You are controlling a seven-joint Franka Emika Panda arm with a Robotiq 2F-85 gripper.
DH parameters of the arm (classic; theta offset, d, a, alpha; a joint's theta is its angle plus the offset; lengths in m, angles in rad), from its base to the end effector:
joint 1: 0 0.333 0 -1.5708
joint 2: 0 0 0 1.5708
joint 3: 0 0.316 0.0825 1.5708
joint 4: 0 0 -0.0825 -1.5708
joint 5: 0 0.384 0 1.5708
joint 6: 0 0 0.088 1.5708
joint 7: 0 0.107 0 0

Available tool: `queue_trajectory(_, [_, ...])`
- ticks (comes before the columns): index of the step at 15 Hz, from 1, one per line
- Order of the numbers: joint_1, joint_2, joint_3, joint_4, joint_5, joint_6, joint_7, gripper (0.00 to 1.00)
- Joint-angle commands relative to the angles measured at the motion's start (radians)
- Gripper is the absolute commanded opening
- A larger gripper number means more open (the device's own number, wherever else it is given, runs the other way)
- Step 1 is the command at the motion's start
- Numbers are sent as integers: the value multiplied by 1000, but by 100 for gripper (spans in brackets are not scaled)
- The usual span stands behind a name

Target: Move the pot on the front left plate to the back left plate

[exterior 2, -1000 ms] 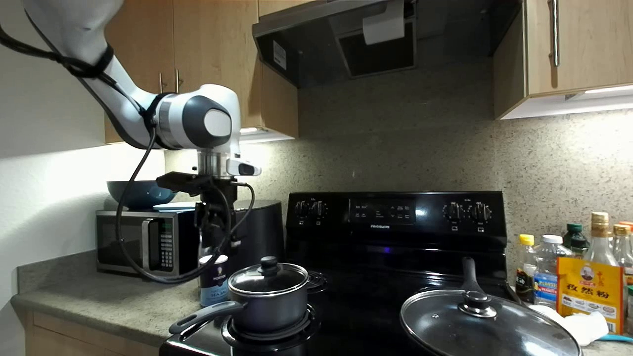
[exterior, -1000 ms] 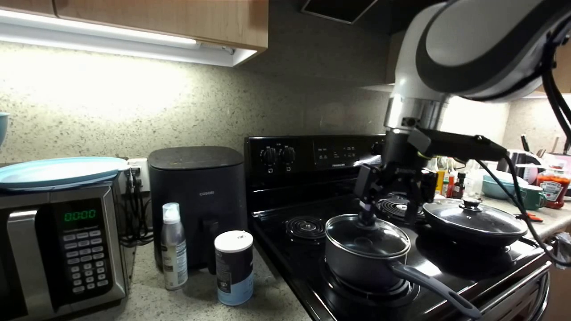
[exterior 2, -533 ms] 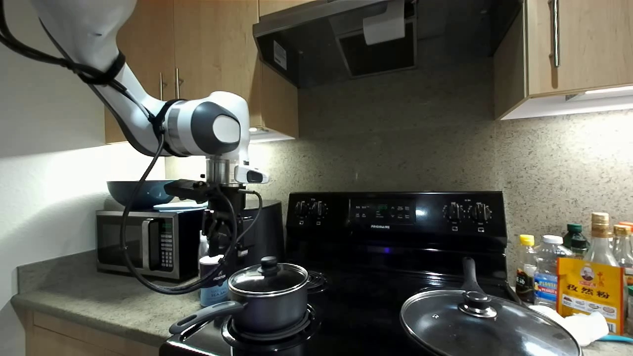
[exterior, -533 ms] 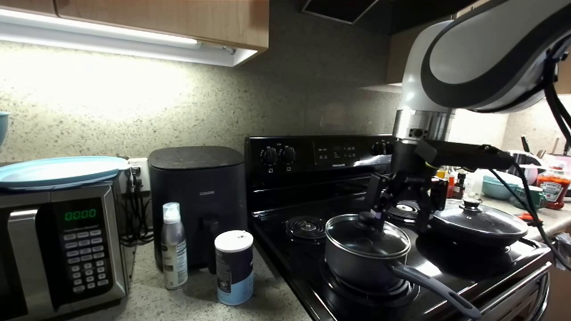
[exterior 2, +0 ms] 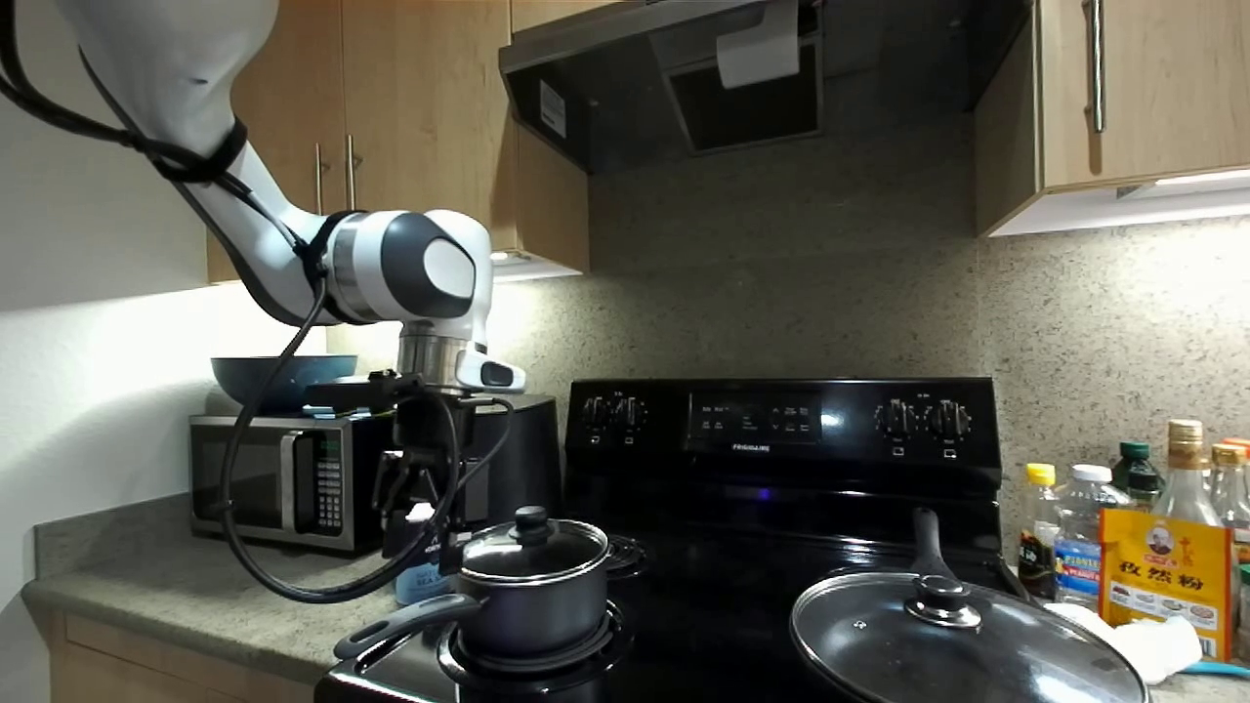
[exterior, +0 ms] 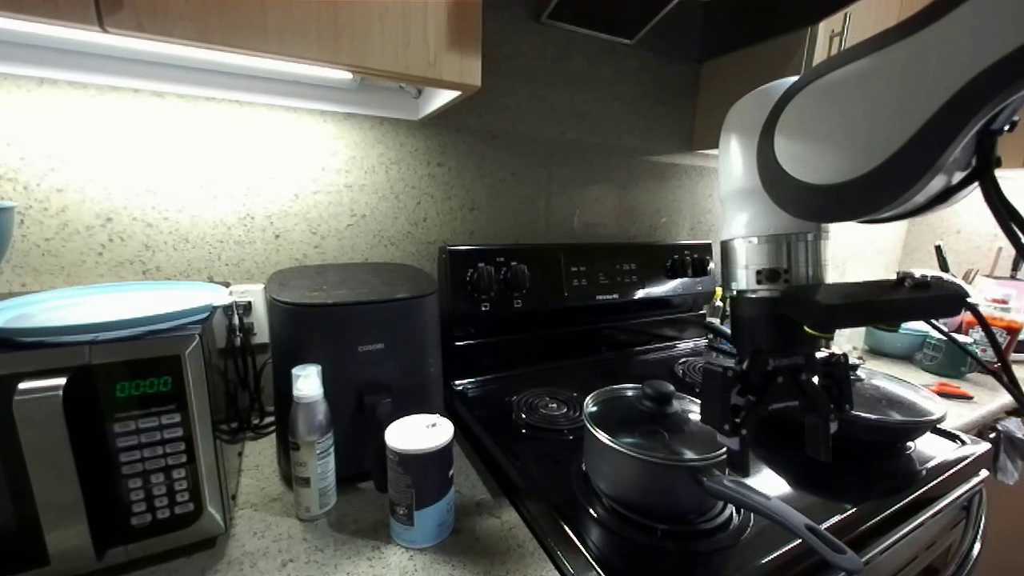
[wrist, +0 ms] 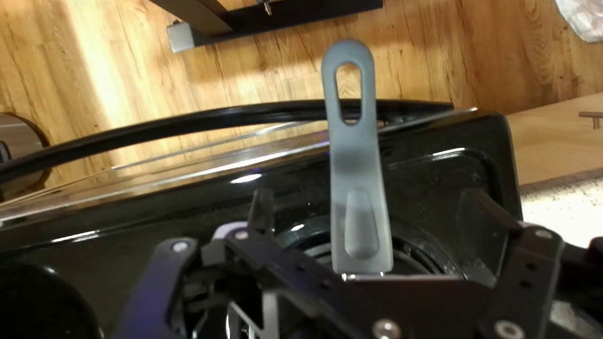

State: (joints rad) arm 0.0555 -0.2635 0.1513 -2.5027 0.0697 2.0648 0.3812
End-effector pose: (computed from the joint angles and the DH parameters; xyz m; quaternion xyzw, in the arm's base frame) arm 0.4087 0.0885 0.3644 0.9900 -0.1101 -0.0871 0.0162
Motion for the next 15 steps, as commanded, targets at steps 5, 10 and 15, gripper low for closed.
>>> queue_trajectory(5, [4, 11, -7, -11, -1, -59, 1, 100])
queue_trajectory(10, [15, 59, -4, -11, 9, -19, -18, 100])
queue_trajectory(15, [19, 75, -7, -9, 1, -38, -1, 100])
